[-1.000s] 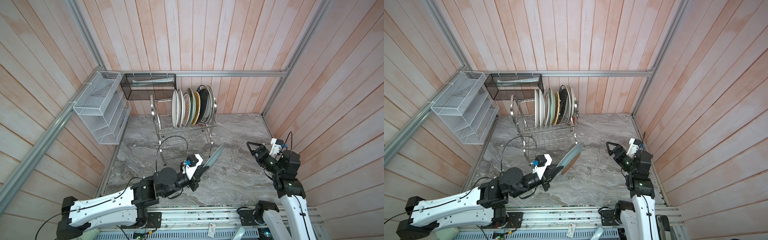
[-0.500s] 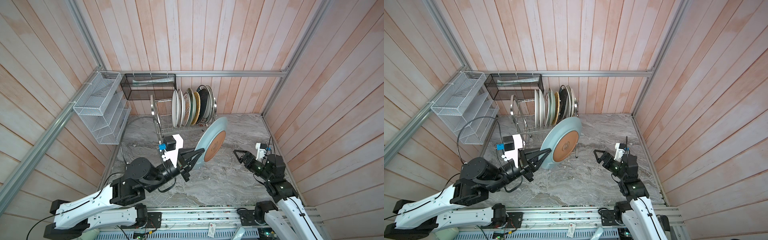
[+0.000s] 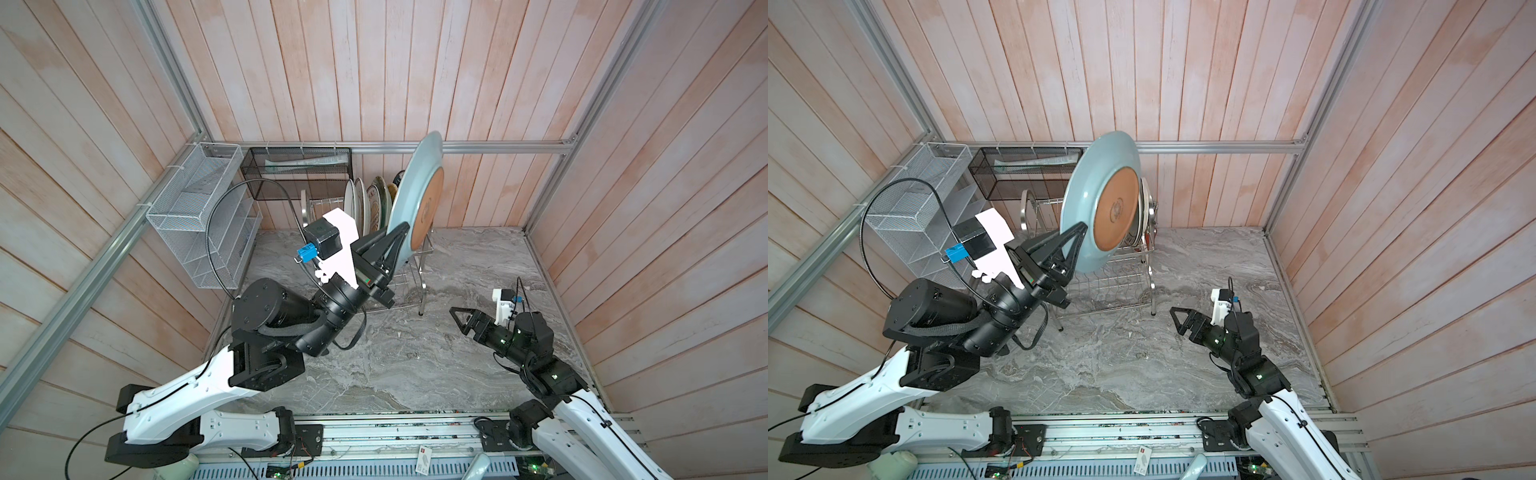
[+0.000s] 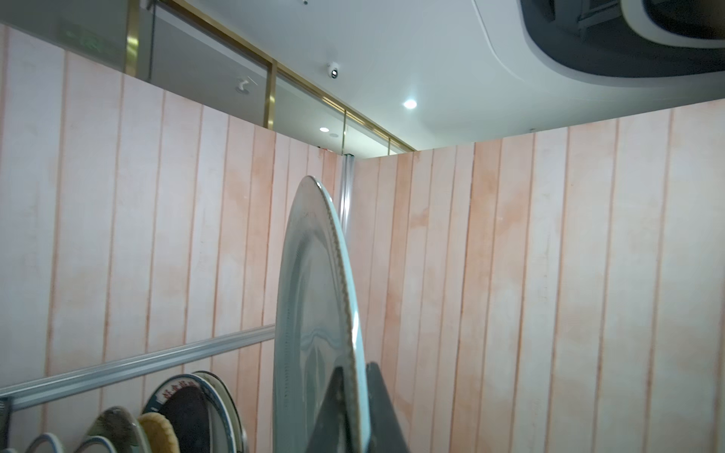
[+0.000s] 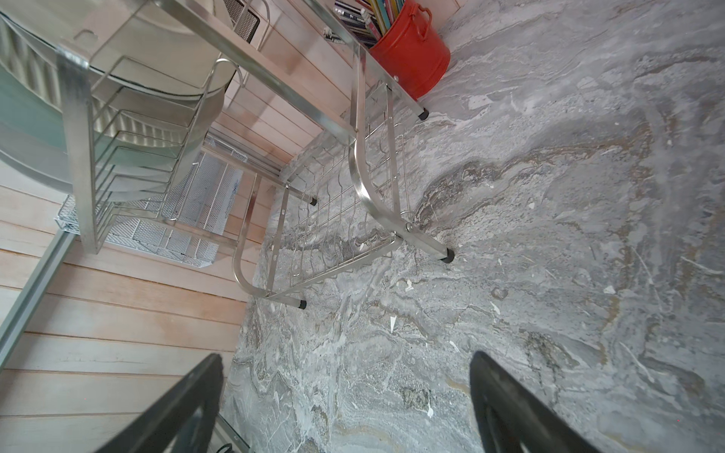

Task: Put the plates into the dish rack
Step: 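Swing the green plate up with the left gripper toward the rack, then lower the green plate into the front rack slot with the left gripper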

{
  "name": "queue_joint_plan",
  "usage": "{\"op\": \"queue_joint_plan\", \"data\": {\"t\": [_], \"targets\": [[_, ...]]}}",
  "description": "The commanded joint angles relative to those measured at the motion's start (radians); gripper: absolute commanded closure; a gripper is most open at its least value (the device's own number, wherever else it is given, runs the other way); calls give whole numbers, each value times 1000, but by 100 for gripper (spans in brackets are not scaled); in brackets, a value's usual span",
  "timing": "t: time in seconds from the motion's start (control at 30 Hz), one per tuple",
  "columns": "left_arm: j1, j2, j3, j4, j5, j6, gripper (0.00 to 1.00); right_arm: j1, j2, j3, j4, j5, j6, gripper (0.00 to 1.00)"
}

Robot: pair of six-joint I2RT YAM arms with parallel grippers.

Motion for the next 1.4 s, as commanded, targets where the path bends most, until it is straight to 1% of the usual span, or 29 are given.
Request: {"op": "queue_joint_plan", "data": {"t": [0.0,0.1,0.17,0.2,0.33,0.43,0.53,0.6,0.77,0.83,0.9,1.03,1.17,1.37], "targets": [[32,18,94,155,-103,182,100,23,16,-7,48,34,-21,2],[77,43,146,136,-131,228,100,39,37,-10,68,27,-21,2],[129,50,169,129,-155,232,100,54,50,-9,77,33,-23,2],[159,50,181,108,-153,214,100,61,56,-7,82,37,-24,2],[329,47,233,-54,-101,56,100,93,84,1,103,45,-29,2],[416,47,238,-136,-68,-28,100,127,107,15,109,65,-38,2],[515,51,245,-223,-17,-118,100,160,130,29,119,82,-45,2],[585,53,241,-263,37,-186,100,173,144,36,121,88,-50,2],[763,85,237,-343,220,-377,100,190,159,39,126,97,-54,2],[805,102,235,-357,273,-420,100,192,159,38,128,96,-55,2],[823,112,226,-356,281,-438,100,195,160,32,132,96,-52,2],[830,136,218,-341,280,-453,100,199,158,18,136,95,-49,2],[830,165,222,-360,245,-479,100,198,159,17,139,97,-51,2],[831,185,178,-364,210,-503,100,198,158,26,135,93,-60,2]]}}
